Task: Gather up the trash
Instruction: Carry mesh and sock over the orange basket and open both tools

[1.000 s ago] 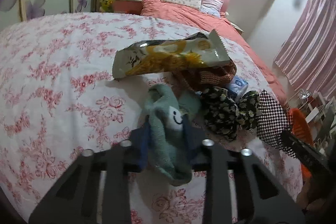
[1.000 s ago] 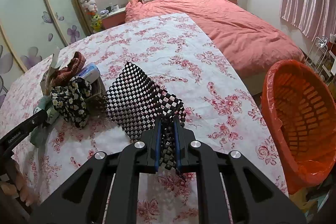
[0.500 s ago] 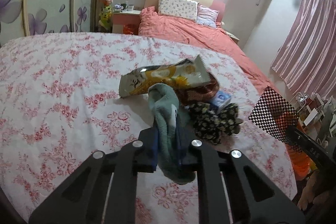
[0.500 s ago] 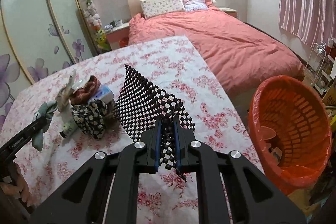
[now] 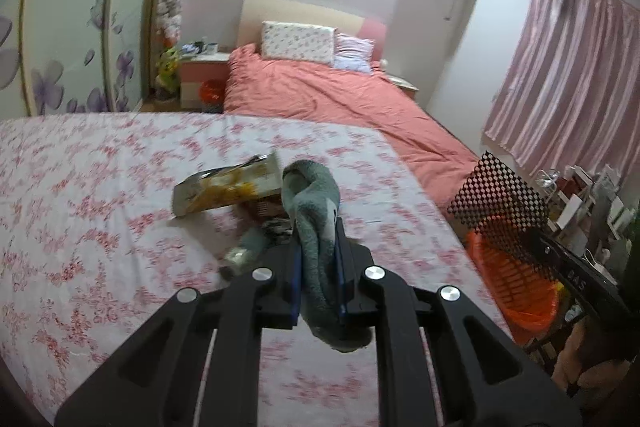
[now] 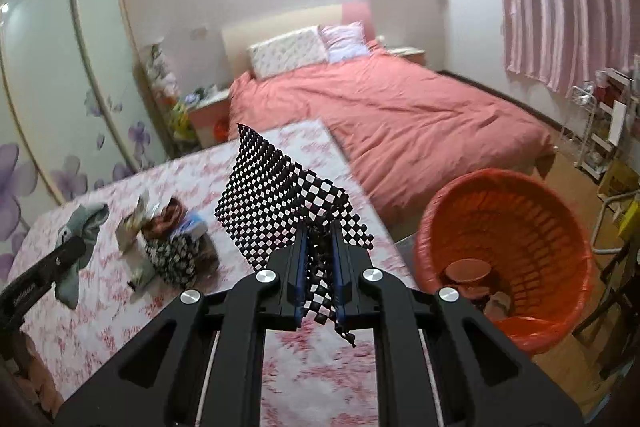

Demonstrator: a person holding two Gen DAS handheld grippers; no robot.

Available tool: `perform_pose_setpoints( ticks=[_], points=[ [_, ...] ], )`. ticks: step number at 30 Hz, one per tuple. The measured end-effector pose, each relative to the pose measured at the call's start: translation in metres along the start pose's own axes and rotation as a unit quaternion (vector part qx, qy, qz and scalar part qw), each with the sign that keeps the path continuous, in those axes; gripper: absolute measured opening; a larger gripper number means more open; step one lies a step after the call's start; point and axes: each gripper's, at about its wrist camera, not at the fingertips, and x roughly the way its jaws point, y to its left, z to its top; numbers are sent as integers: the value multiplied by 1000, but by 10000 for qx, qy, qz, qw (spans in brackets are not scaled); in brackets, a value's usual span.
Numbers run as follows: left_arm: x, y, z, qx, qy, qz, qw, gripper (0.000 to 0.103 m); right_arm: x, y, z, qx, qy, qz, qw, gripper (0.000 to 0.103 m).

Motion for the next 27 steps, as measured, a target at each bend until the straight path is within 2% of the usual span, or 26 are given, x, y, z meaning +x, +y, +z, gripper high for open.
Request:
perform_pose_setpoints(
  ticks=[8,16,27],
  points=[
    [-8,-56,1,302,-94,-434,9986,14,-26,-39,4,381,-561,-442,9967,11],
    [4,-109,-4,543,-29,-930,9942,14,-27,-81,7,786,-841,-903,9892,11],
    [42,-193,-18,917,213,-1766,9798,14,-25,-129,1,1155,-1041,-1351,9786,11]
  ],
)
